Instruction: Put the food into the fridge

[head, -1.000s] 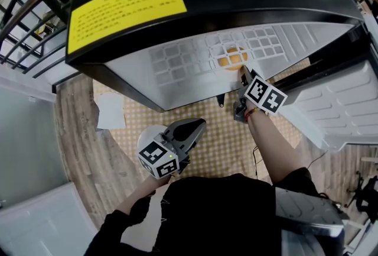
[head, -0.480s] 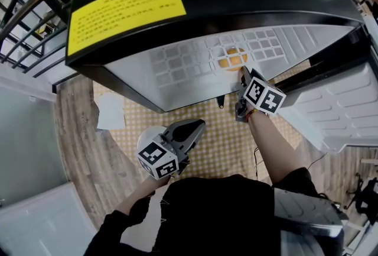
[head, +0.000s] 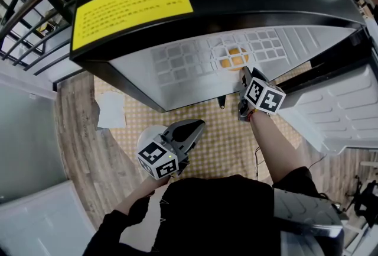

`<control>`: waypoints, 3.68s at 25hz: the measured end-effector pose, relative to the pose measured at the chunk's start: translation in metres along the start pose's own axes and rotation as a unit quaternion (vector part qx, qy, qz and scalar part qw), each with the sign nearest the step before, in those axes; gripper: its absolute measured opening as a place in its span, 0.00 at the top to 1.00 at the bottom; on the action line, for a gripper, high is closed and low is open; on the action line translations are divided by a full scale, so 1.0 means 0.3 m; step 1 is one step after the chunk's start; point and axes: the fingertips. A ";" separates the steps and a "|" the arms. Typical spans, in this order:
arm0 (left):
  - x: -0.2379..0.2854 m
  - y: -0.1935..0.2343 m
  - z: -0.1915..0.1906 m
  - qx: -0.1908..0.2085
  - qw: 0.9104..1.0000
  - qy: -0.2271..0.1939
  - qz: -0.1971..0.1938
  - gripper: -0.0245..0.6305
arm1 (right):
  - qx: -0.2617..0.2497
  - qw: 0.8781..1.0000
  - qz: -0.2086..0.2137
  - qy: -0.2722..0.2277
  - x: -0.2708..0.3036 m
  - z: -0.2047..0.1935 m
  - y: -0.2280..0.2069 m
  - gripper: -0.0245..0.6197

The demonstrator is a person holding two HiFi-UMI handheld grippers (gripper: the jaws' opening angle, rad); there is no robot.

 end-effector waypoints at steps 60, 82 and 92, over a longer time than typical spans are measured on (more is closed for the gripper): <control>-0.172 -0.338 0.006 0.073 0.994 -0.082 0.029 0.94 | -0.060 0.991 0.048 -0.106 -0.399 0.158 0.089 0.91; -0.353 -0.825 -0.419 0.089 0.991 -0.103 0.019 0.94 | -0.062 0.972 0.170 -0.153 -1.223 -0.160 0.152 0.94; -0.461 -0.923 -0.478 0.093 0.993 -0.075 -0.002 0.94 | -0.060 0.980 0.125 -0.142 -1.506 -0.320 0.088 0.94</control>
Point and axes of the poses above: the fingertips, and each gripper's own axes: x forward along the fingers, y to its left, z out of its top, and after that the axes turned 13 degrees about -x, right-handed
